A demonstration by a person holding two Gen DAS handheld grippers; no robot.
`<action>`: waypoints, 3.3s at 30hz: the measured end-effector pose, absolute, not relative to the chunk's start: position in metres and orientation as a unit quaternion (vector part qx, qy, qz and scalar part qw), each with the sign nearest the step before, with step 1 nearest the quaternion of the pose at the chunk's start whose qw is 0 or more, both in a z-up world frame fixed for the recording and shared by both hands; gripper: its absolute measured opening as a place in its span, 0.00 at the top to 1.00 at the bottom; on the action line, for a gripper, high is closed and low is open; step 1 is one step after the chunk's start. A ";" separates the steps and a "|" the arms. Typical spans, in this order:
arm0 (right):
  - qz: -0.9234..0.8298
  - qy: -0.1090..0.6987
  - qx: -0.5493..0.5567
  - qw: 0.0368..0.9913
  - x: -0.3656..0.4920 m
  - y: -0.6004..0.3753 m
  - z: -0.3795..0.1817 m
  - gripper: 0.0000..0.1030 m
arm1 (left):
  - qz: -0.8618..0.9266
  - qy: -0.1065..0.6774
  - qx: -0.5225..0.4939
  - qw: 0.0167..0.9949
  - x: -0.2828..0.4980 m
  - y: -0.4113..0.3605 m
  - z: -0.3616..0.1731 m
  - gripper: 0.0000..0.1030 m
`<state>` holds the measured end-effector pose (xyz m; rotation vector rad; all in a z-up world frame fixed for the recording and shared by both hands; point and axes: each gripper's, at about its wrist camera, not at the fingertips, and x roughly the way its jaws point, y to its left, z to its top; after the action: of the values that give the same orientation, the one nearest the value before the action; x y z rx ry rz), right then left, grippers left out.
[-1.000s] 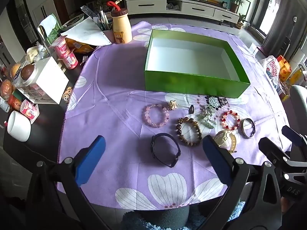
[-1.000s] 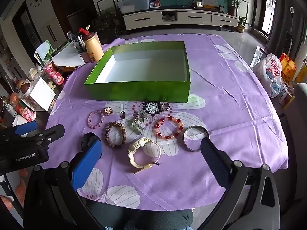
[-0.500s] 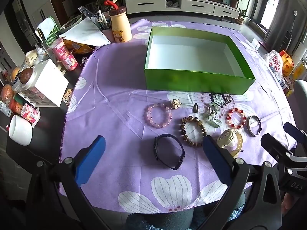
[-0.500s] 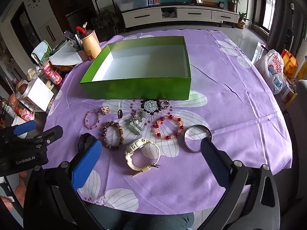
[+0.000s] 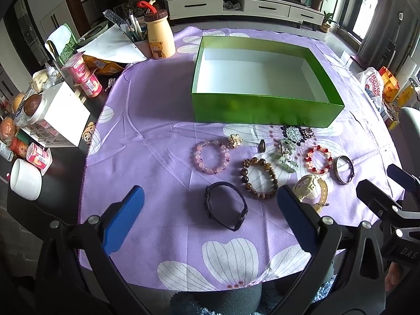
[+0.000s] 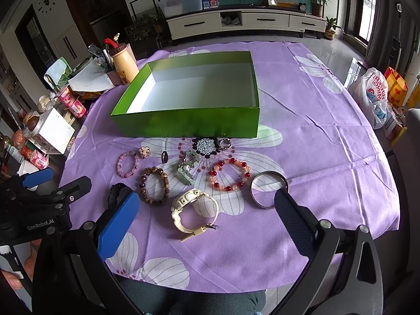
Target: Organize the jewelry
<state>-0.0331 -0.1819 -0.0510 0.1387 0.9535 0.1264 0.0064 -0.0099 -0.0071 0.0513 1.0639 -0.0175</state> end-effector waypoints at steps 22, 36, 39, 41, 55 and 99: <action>0.062 0.458 0.064 0.885 -0.035 -0.180 -0.051 0.01 | -0.029 0.495 0.005 0.868 0.003 -0.008 0.000 0.02; 0.063 0.458 0.064 0.885 -0.036 -0.179 -0.052 0.01 | -0.031 0.494 0.002 0.869 0.003 -0.008 0.002 0.02; 0.064 0.458 0.064 0.884 -0.036 -0.180 -0.052 0.01 | -0.031 0.493 0.002 0.869 0.003 -0.008 0.001 0.02; 0.064 0.459 0.063 0.884 -0.035 -0.180 -0.053 0.01 | -0.031 0.494 0.001 0.869 0.003 -0.007 0.001 0.02; 0.065 0.460 0.064 0.883 -0.034 -0.177 -0.057 0.01 | -0.033 0.495 -0.002 0.868 0.006 -0.007 -0.002 0.02; 0.116 0.481 -0.008 0.869 -0.005 -0.169 -0.152 0.92 | -0.039 0.575 0.038 0.817 0.038 0.001 -0.112 0.89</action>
<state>-0.0045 -0.1688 -0.1525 -0.0164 1.0056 0.2435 0.0376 0.0010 -0.1120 0.0800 1.2252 -0.0838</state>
